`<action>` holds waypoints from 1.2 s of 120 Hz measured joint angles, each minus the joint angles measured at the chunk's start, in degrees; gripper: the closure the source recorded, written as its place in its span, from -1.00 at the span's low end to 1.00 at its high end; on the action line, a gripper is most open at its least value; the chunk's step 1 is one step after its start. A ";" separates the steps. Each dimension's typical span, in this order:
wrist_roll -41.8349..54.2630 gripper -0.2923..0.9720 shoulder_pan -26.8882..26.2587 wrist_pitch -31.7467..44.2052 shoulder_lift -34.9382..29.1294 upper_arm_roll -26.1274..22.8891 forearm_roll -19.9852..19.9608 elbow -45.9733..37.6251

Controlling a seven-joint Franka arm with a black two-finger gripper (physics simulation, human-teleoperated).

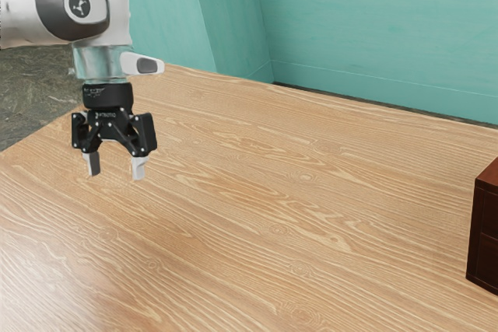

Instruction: Pull the drawer handle with one arm to open the drawer

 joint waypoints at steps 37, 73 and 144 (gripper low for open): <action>-0.80 -0.54 -0.24 12.50 -0.24 0.00 -0.20 0.28; -12.98 -0.54 -2.30 11.25 -7.23 -0.62 -1.01 4.35; -57.84 -0.54 -28.91 15.66 -4.86 -0.80 -4.29 2.91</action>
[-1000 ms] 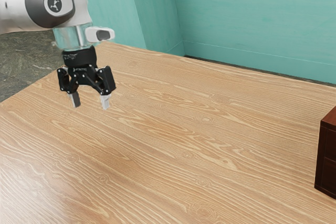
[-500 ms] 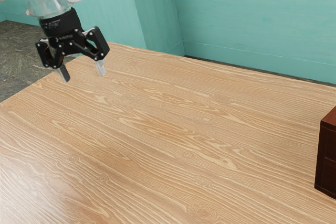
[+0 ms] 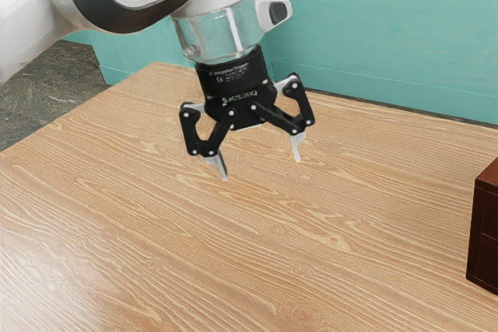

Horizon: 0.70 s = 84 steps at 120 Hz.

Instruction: Pull the drawer handle with one arm to open the drawer

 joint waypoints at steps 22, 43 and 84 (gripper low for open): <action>-7.03 -0.54 0.41 2.93 0.21 0.04 0.32 -0.09; -12.19 -0.54 -5.16 6.41 1.46 0.06 0.44 -0.45; -19.31 -0.54 -11.48 13.84 5.74 -0.01 0.54 -0.34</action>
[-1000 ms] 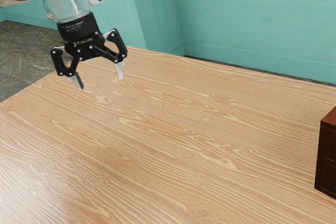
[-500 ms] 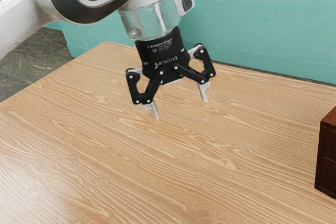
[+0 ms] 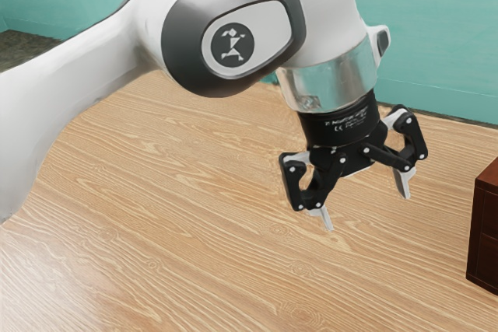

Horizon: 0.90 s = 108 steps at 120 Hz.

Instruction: Pull the drawer handle with one arm to open the drawer

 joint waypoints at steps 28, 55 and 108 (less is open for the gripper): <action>-3.14 -0.54 -3.77 13.45 3.11 -0.04 -0.40 -0.64; -5.18 -0.54 -8.05 23.02 3.86 -0.03 -0.67 -4.39; -7.52 -0.54 -11.02 34.07 11.65 -0.04 -0.78 -2.71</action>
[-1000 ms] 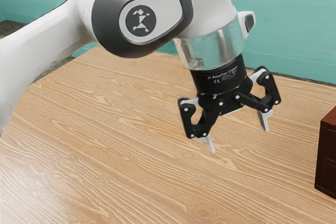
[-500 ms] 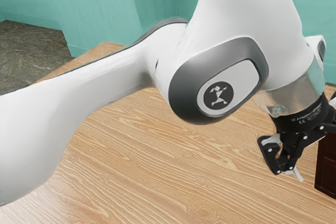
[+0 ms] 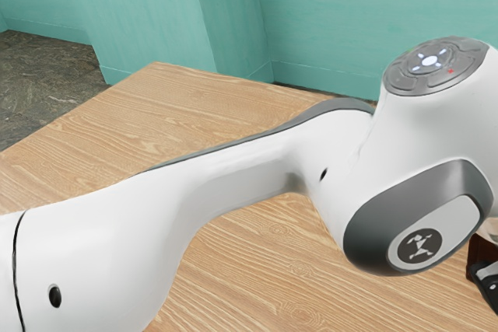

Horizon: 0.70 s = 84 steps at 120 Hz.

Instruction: Pull the drawer handle with one arm to open the drawer

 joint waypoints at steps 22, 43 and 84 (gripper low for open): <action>-0.53 -0.54 0.21 2.53 2.04 0.00 -1.01 0.87; -0.90 -0.54 0.32 5.64 3.03 0.00 -1.60 0.79; -1.19 -0.31 0.76 10.80 5.01 -0.01 -2.09 0.89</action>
